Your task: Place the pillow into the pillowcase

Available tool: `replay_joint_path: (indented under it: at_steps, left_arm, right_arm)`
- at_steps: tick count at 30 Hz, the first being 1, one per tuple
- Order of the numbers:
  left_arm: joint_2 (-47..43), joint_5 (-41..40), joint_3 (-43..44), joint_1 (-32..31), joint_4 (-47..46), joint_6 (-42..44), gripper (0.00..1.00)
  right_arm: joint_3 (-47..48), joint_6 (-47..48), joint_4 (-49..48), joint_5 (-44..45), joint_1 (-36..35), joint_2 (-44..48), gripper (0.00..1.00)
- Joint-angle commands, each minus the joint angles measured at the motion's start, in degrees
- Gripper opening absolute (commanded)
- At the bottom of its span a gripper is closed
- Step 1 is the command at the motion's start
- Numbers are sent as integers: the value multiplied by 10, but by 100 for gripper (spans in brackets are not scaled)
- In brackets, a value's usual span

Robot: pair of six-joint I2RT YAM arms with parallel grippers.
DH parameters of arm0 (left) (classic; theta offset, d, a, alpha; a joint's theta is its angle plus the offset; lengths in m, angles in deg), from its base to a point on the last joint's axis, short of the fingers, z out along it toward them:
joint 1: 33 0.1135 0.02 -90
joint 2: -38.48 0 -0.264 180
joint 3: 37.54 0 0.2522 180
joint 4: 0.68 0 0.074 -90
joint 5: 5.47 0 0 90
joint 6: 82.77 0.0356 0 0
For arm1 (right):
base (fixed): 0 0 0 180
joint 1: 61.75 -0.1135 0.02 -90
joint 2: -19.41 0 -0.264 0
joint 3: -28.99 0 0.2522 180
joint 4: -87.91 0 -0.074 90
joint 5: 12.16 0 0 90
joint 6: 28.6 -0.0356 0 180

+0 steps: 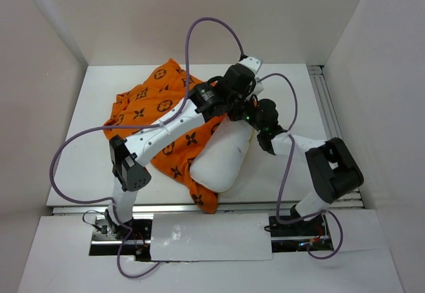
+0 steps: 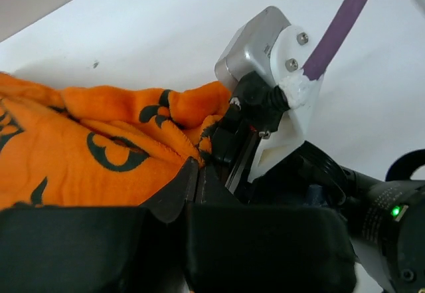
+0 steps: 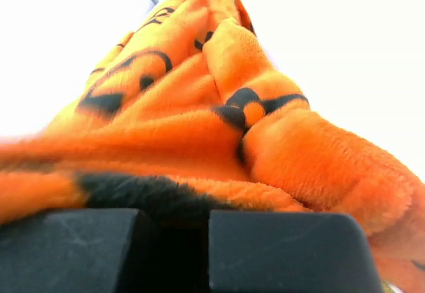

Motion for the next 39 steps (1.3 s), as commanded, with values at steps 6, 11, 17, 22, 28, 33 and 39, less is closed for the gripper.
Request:
replay_joint_path:
  at_steps: [6,11,17,22,28,33,39]
  left_arm:
    - [-19,188,-35,19,-96,-123,0]
    - [28,171,-19,74,-69,-137,2]
    - [57,189,-17,89,-52,-155,0]
    - [77,203,-1,94,-62,-161,0]
    - [91,241,4,99,-62,-175,9]
    - [61,244,-49,79,-29,-184,100]
    - [-118,191,-281,68,-44,-228,100]
  right_arm:
    - [63,-52,27,46,-21,-31,5]
    - [123,-20,279,18,-1,-20,60]
    - [118,23,439,22,5,52,100]
    - [113,38,516,60,23,156,100]
    - [127,52,589,58,61,228,100]
    - [134,67,670,56,75,262,100]
    - [42,80,663,-22,81,295,100]
